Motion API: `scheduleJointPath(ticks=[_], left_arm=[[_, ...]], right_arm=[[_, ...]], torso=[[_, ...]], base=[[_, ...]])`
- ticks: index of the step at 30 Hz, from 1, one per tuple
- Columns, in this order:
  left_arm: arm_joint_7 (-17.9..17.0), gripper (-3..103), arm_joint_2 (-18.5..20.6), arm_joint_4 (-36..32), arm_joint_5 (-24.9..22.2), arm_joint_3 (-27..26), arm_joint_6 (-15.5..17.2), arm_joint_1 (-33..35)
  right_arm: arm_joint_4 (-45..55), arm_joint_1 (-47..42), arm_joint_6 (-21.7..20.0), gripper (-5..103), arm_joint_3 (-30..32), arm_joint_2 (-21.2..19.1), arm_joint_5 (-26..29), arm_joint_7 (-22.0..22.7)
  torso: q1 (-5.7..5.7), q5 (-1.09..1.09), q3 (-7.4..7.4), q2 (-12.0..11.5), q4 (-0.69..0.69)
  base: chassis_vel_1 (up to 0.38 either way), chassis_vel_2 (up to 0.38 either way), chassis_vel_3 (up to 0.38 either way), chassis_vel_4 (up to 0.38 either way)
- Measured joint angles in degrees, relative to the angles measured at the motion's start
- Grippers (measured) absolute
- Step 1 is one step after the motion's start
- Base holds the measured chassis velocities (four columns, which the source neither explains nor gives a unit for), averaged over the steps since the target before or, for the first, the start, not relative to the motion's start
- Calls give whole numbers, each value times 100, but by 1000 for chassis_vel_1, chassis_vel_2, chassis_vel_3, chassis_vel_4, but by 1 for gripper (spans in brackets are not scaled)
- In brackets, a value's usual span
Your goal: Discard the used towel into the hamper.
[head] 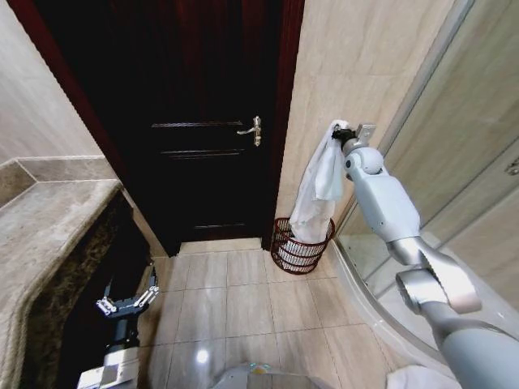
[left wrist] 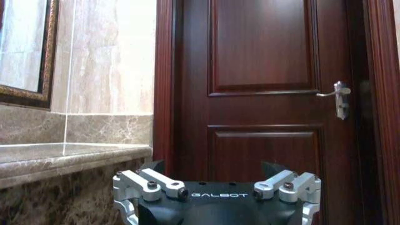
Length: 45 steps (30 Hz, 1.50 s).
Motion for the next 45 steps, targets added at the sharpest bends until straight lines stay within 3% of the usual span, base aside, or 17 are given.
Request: scheduleJointPath(ticks=[45], left_arm=[[116, 100, -94, -49, 78, 4, -76, 105]], right_arm=[[505, -694, 61, 5, 299, -22, -80, 76]], torso=[[-495, 0, -664, -1159, 0]], base=[[0, 0, 0, 0]])
